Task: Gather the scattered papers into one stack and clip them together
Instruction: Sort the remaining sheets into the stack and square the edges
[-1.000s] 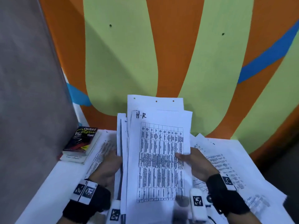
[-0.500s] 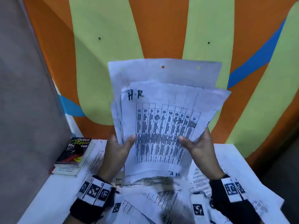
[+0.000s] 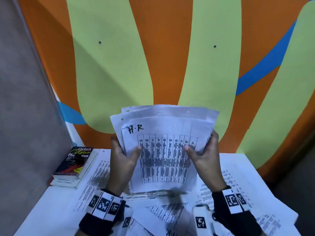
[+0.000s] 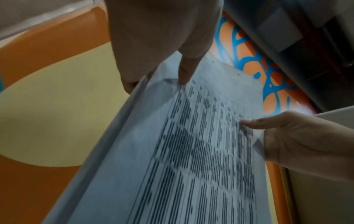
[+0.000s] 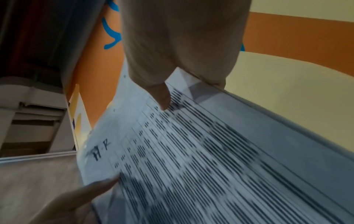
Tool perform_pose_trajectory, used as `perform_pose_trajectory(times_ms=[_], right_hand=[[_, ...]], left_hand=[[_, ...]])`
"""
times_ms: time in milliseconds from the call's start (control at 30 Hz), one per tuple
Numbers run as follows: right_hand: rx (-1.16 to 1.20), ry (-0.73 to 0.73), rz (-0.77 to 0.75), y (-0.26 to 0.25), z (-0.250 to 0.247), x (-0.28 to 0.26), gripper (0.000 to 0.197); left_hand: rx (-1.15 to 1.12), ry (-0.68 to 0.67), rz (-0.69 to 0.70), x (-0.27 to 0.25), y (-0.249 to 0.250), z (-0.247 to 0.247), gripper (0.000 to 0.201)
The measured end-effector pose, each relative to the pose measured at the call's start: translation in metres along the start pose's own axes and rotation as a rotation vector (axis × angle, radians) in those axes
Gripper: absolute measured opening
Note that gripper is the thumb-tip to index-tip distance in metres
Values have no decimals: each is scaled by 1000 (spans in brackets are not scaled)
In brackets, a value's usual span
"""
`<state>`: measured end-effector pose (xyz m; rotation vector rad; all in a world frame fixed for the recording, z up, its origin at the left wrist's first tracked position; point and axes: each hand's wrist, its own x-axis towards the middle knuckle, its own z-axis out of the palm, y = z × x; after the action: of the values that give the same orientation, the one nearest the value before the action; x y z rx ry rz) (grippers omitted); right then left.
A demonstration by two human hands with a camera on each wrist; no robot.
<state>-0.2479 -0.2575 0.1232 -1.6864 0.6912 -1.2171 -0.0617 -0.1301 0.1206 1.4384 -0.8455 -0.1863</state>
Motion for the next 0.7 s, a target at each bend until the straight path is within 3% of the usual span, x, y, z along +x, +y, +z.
perform_pose_trajectory(times_ms=[67,167,300,400,500,600,633,700], right_hand=[[10,35,-43,-5,-5,6,88],[-8,43,-129,-11,-7,9,95],[-162,60,-334,-21,-7,19,88],[-319,-10,-450,-22,-13,29,65],[-262,-20,-373,-14,-19,35,46],[-41,-53,-70,8,-23,33,68],[-4,-90,19,16,-22,32,66],[2,-106,88,27,-16,31,39]], left_hand=[[-30,-28,-36,2,-2,-3,78],[-77,-44,-72,2,-3,1,82],[-47,-30,-61,6,4,14,72],[-40,-8,-68,12,3,17,62],[-77,-4,-89,13,-1,17,63],[-93,31,-108,16,-4,20,52],[-101,43,-104,18,0,21,50],[-111,55,-79,24,9,24,55]])
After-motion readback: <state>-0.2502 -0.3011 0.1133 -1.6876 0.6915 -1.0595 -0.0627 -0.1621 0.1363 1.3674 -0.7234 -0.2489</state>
